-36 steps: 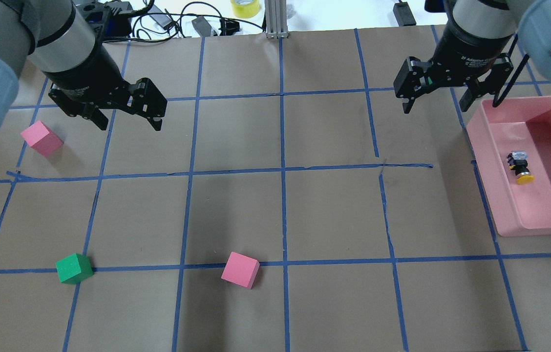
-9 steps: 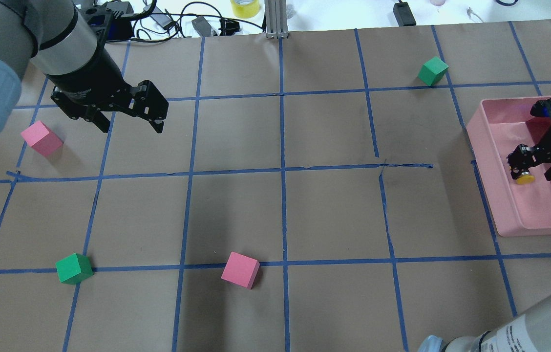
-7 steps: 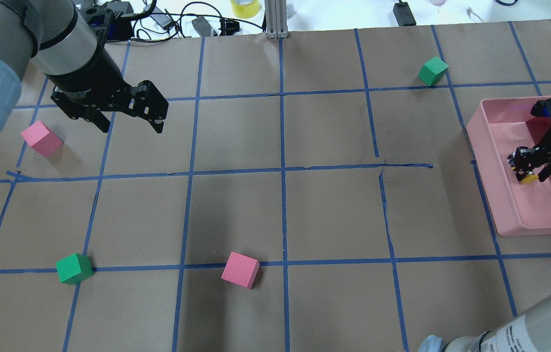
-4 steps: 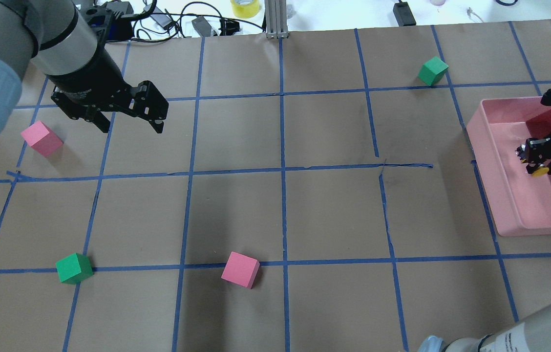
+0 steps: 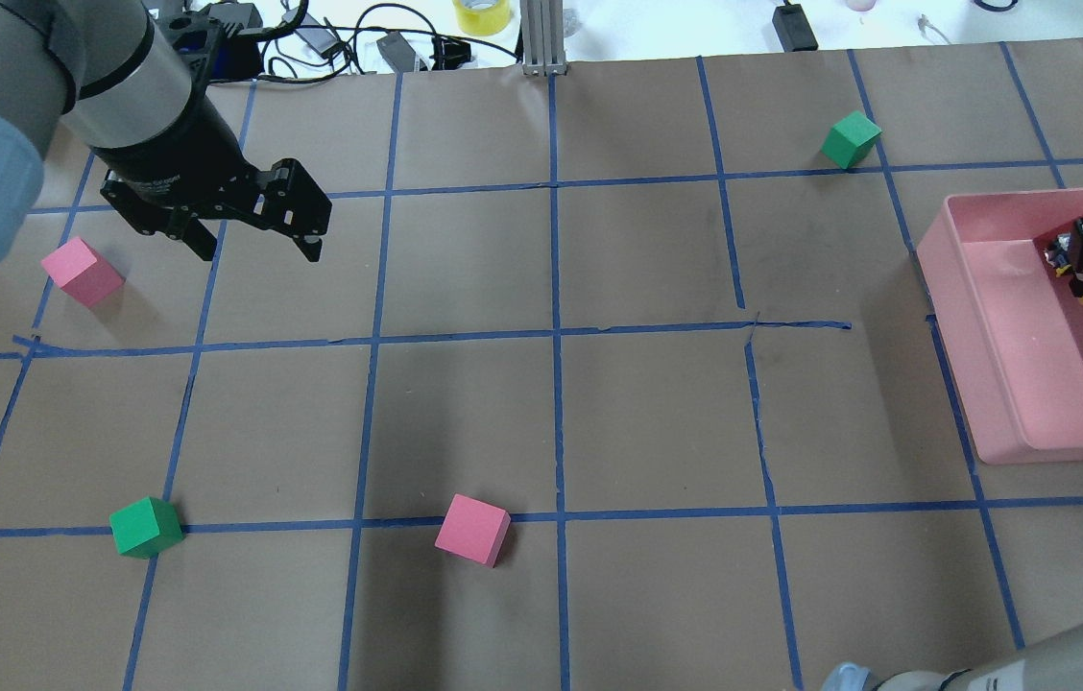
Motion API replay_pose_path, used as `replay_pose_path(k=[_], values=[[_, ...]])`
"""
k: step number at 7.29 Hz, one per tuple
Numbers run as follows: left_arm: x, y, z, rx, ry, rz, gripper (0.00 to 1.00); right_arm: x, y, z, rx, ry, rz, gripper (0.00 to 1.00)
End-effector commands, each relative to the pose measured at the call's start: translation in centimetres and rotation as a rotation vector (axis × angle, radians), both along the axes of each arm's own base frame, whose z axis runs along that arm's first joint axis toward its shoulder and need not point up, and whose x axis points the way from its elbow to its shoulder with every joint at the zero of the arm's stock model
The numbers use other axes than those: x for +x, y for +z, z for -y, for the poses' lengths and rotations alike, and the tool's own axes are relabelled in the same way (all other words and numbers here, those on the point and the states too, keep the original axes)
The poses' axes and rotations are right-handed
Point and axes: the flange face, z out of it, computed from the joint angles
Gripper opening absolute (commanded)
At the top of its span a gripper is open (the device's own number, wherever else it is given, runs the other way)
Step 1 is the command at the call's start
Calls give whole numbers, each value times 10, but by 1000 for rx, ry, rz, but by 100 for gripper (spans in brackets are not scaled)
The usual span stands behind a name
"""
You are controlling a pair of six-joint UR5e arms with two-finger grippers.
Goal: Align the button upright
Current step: 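Lower the right gripper and grasp the yellow-capped button in the tray, then lift the button out and carry it to the table center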
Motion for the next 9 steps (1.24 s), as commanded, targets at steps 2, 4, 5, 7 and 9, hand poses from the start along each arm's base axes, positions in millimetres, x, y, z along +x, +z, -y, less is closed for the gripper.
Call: replay_pose_path(k=[2, 4, 5, 7, 9], values=[[-1, 0, 0, 0, -1, -2, 100, 81, 45, 28, -60, 62, -26, 0], [0, 0, 0, 0, 1, 0, 100, 192, 56, 51, -110, 89, -17, 0], [0, 0, 0, 0, 1, 0, 100, 253, 53, 54, -124, 92, 15, 0], [-1, -1, -1, 1, -1, -2, 100, 371, 21, 63, -161, 41, 18, 0], [-1, -1, -1, 0, -1, -2, 100, 445, 5, 68, -146, 20, 75, 0]])
